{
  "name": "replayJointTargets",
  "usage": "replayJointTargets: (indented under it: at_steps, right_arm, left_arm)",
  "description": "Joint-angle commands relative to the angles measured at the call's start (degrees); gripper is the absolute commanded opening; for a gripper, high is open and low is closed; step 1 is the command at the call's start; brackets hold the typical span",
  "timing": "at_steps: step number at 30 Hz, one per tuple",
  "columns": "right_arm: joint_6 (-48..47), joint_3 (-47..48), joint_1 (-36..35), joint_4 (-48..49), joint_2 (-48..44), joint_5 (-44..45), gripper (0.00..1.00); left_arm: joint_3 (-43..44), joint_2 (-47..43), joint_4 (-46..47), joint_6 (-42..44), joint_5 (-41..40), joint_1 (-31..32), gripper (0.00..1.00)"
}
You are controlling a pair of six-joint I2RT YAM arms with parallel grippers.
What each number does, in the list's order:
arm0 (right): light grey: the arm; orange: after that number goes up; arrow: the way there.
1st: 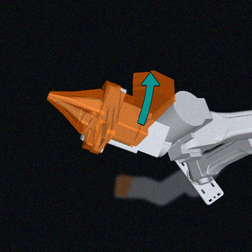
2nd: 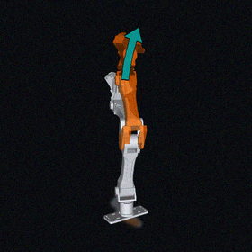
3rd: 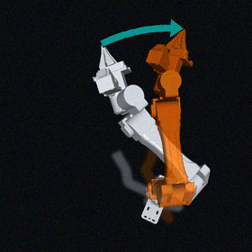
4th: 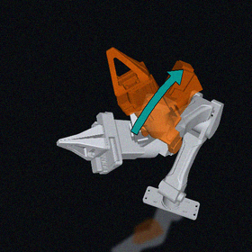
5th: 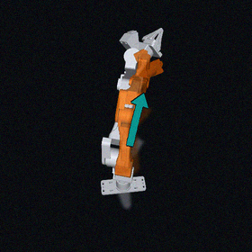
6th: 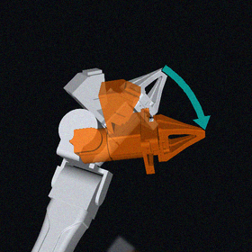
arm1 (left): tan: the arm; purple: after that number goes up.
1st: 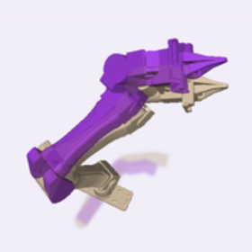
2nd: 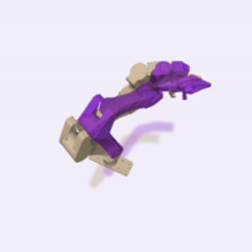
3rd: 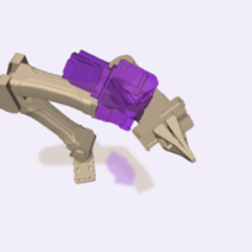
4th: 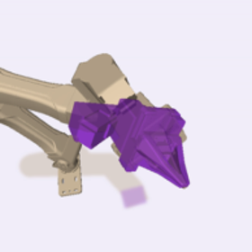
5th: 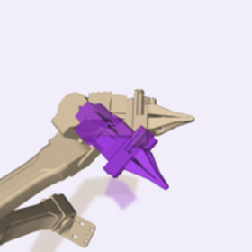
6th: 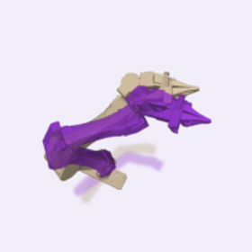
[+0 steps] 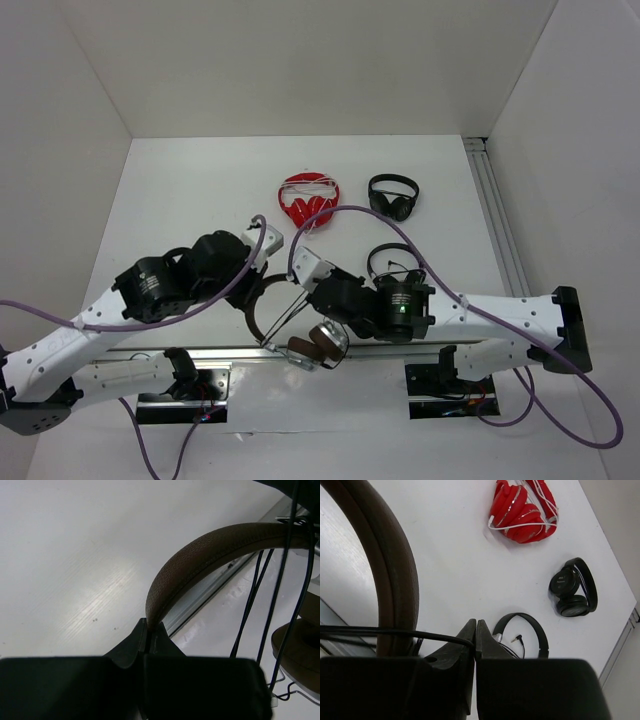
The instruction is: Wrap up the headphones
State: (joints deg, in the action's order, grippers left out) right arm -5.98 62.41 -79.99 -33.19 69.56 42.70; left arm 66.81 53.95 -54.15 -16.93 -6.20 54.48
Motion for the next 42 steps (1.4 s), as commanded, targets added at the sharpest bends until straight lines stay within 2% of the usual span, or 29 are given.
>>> replayJointTargets:
  at_steps: [1, 3, 6, 8, 9, 12, 14, 15, 17, 18, 21, 22, 26, 30, 33, 37, 42]
  right_arm:
    - [0.44, -0.71, 2.29, 3.74, -3.11, 2.04, 0.07]
    - [0.44, -1.24, 4.31, 4.27, -3.64, 1.34, 0.12]
    - [0.44, -1.24, 5.62, 5.33, -4.17, -0.77, 0.31]
    - [0.44, -1.24, 6.16, 5.33, -4.17, -0.77, 0.36]
    - [0.96, -1.24, 6.85, 5.33, -4.17, -0.77, 0.45]
    - [0.97, -1.24, 8.96, 5.33, -3.64, -1.30, 0.56]
    - [1.58, -1.24, 10.11, 5.33, -4.17, -1.30, 0.75]
    - [1.58, -1.76, 11.33, 5.33, -4.69, -1.30, 0.79]
    - [2.63, -1.77, 12.74, 5.33, -4.70, -1.83, 0.96]
    - [2.64, -1.77, 13.97, 5.33, -4.70, -1.83, 1.00]
    - [4.57, -1.77, 16.60, 5.25, -4.35, -1.83, 1.00]
    - [5.09, -0.46, 16.62, 4.54, -4.34, -1.83, 1.00]
    - [6.15, 0.61, 18.81, 3.31, -2.85, -2.52, 1.00]
    - [7.99, 1.22, 20.75, 1.91, -1.80, -3.23, 1.00]
    - [10.28, 2.62, 22.07, 0.85, -1.80, -1.23, 1.00]
    - [18.87, 5.61, 24.43, -3.71, -3.81, 0.63, 1.00]
    - [23.37, 3.25, 23.92, -4.69, -11.35, -7.60, 1.00]
  left_arm:
    - [5.08, -2.01, -3.31, -2.14, -6.25, 0.37, 0.00]
    - [7.37, -0.87, -4.73, -2.94, -7.34, -0.16, 0.00]
    - [8.68, -0.87, -4.74, -2.94, -6.03, -0.16, 0.00]
    - [9.31, -0.87, -4.74, -2.94, -5.41, -0.16, 0.00]
    - [9.83, -0.35, -4.74, -2.94, -5.41, -0.77, 0.00]
    - [10.36, 0.19, -4.74, -2.41, -4.27, -1.91, 0.00]
    - [10.36, 0.19, -4.74, -2.41, -3.65, -2.53, 0.00]
    - [10.36, 0.19, -4.74, -2.41, -3.65, -3.32, 0.00]
    - [10.36, 0.19, -4.21, -2.41, -2.34, -4.90, 0.00]
    - [10.36, 0.19, -4.21, -2.41, -2.33, -5.52, 0.00]
    - [10.36, 0.80, -4.21, -1.89, -2.33, -9.55, 0.00]
    - [10.36, 1.50, -4.21, -1.88, -1.63, -12.79, 0.00]
    - [10.97, 2.03, -1.49, -0.03, 6.17, -21.42, 0.00]
    - [11.59, 3.52, 0.70, -0.56, 7.69, -27.40, 0.00]
    - [10.72, 5.63, 2.90, -1.09, 4.37, -31.09, 0.00]
    - [8.96, 10.46, 5.54, -4.07, -0.48, -36.10, 0.00]
    - [7.81, 18.37, 12.91, -7.68, 1.81, -47.69, 0.00]
